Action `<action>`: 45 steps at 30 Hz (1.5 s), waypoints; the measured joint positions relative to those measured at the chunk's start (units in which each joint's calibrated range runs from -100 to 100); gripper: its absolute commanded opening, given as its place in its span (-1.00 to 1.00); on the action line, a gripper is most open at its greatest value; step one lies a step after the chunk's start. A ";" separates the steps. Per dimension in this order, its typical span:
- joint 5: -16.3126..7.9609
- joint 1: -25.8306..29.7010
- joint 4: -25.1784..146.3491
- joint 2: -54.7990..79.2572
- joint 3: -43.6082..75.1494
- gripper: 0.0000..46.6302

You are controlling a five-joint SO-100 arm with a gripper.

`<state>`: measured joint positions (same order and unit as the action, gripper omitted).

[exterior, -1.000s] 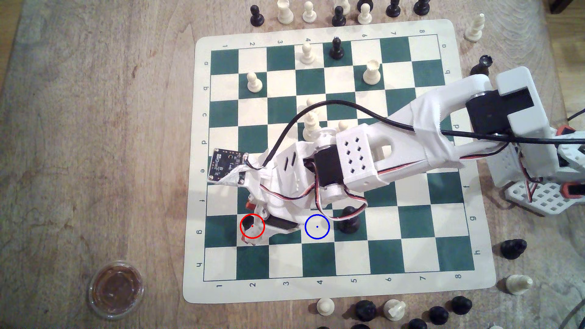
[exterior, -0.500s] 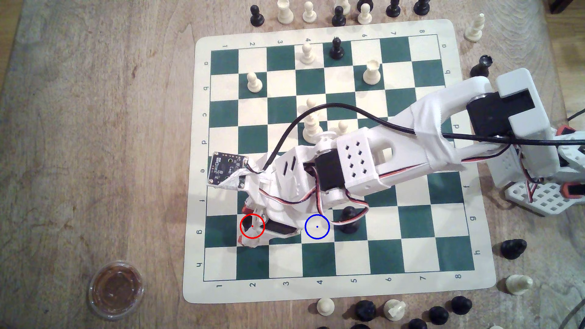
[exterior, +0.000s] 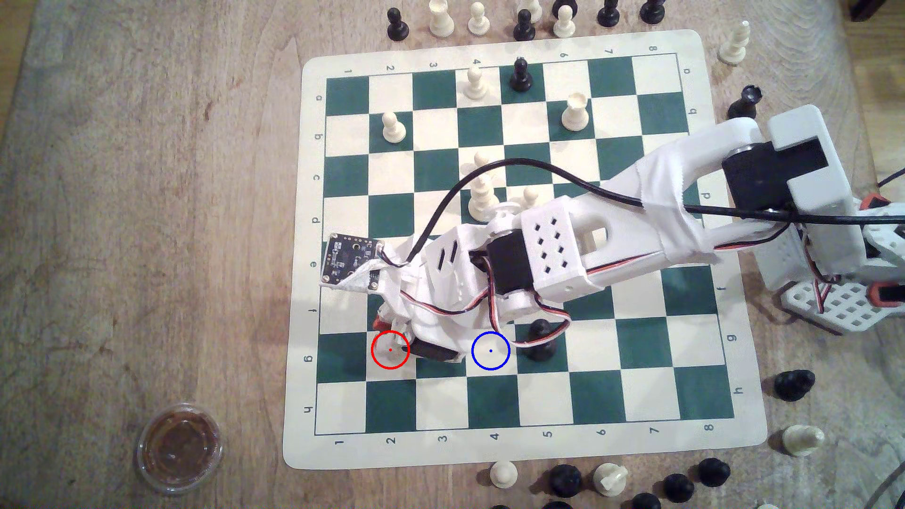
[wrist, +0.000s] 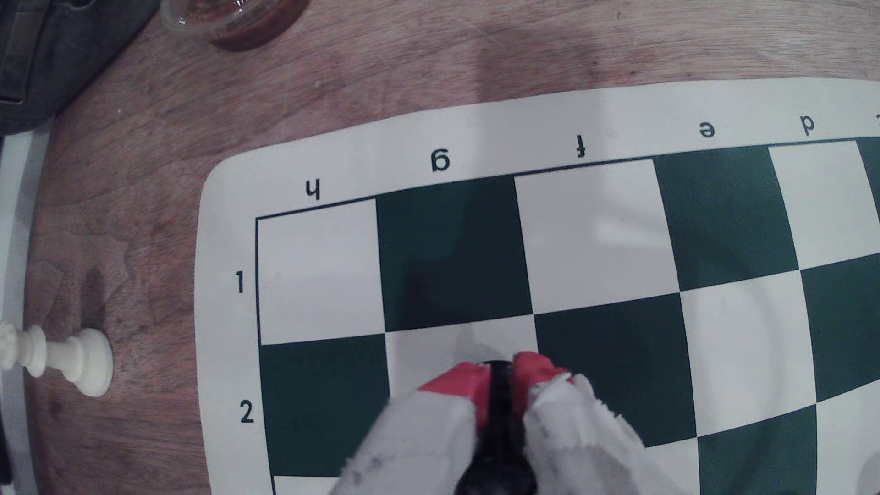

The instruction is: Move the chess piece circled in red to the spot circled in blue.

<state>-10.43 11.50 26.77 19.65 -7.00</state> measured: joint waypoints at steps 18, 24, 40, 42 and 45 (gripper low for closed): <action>0.00 0.00 0.80 0.00 0.00 -0.21; 0.00 0.00 0.88 0.00 0.00 -0.39; 0.00 0.00 0.88 0.00 0.00 -0.27; 0.00 0.00 0.88 0.00 0.00 -0.27; 0.00 0.00 0.88 0.00 0.00 -0.30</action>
<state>-10.43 11.50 27.65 19.65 -7.00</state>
